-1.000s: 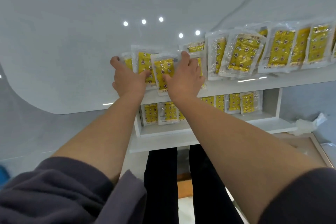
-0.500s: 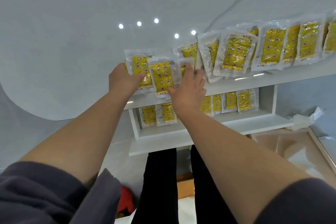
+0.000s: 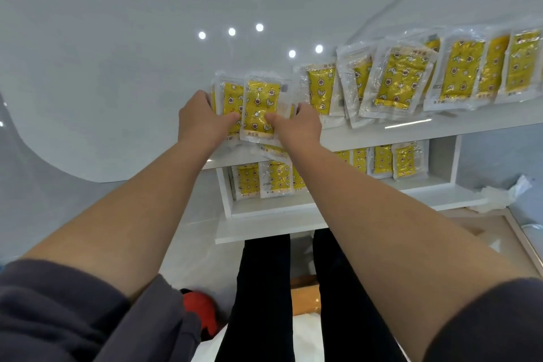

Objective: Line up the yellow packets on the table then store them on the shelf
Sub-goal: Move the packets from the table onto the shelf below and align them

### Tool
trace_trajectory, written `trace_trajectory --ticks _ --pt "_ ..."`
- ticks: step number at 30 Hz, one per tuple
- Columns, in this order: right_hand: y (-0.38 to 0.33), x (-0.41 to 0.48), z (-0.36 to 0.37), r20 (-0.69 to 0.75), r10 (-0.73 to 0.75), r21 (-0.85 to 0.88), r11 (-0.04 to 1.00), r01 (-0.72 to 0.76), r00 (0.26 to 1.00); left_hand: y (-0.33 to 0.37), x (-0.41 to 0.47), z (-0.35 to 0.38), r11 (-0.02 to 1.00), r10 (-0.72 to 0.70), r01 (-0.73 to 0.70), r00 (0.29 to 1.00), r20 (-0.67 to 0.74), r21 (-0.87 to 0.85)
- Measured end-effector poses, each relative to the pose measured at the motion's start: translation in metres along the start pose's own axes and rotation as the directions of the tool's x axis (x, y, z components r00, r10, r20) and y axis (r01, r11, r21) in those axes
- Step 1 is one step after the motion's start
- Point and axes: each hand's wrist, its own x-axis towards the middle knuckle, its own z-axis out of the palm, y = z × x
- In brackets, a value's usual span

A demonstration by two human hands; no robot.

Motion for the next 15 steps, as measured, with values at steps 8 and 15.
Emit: trace_trajectory --ticks 8,15 --pt "0.030 -0.007 -0.052 0.358 -0.044 0.170 0.985 -0.019 0.933 -0.004 -0.030 -0.010 0.962 -0.019 0.097 0.956 0.292 -0.254" --pt "0.098 0.005 -0.125 0.576 0.081 0.030 0.992 -0.120 0.813 0.011 -0.081 0.048 0.945 -0.044 0.198 0.868 0.495 -0.262"
